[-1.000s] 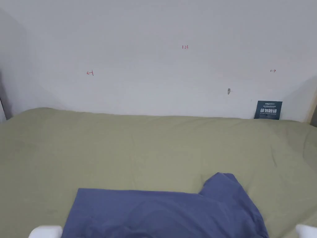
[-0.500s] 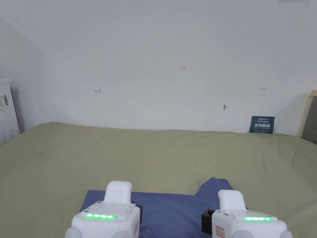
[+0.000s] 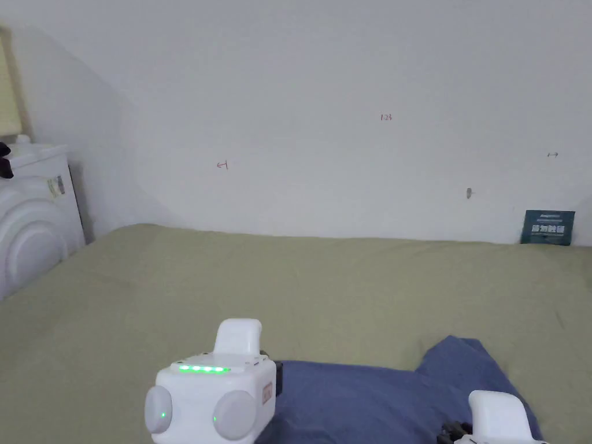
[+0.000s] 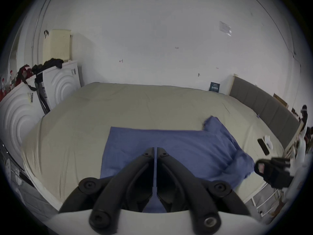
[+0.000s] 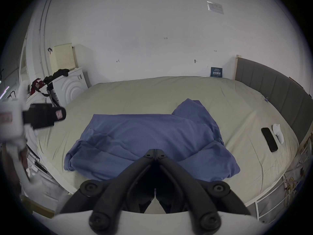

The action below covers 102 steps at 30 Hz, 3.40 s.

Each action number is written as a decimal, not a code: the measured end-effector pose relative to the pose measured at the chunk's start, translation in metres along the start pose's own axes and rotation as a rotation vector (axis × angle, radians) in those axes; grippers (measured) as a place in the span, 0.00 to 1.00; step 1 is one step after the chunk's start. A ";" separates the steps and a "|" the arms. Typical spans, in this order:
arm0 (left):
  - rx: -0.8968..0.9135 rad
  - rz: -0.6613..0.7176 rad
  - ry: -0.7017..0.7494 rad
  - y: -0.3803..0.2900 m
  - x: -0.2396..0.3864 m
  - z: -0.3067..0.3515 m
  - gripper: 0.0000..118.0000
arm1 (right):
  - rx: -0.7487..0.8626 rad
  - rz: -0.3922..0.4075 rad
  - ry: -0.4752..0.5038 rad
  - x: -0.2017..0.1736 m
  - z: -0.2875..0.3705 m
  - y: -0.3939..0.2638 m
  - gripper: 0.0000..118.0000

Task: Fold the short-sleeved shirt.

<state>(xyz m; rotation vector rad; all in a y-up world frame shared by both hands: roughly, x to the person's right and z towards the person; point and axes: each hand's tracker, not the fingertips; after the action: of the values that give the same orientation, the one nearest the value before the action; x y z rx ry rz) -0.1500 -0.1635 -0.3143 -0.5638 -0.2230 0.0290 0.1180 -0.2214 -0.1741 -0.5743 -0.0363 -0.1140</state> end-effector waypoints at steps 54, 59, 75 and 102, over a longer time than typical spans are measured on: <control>-0.535 -0.028 0.026 0.026 -0.096 -0.293 0.00 | -0.621 0.055 -0.108 0.230 -0.337 0.136 0.22; -0.516 -0.003 -0.001 0.024 -0.102 -0.288 0.00 | -0.560 -0.085 -0.026 0.226 -0.323 0.143 0.01; -0.407 -0.109 -0.135 0.078 -0.097 -0.134 0.00 | -0.456 0.140 0.028 0.177 -0.134 0.181 0.01; -0.651 0.104 -0.145 -0.094 -0.144 -0.033 0.37 | -0.656 -0.139 0.054 0.206 -0.031 0.013 0.02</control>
<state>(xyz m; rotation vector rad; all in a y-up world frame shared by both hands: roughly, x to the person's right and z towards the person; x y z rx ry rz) -0.2864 -0.2730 -0.3203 -1.2236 -0.3463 0.1008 0.3245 -0.2475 -0.1931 -1.2237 0.0158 -0.2814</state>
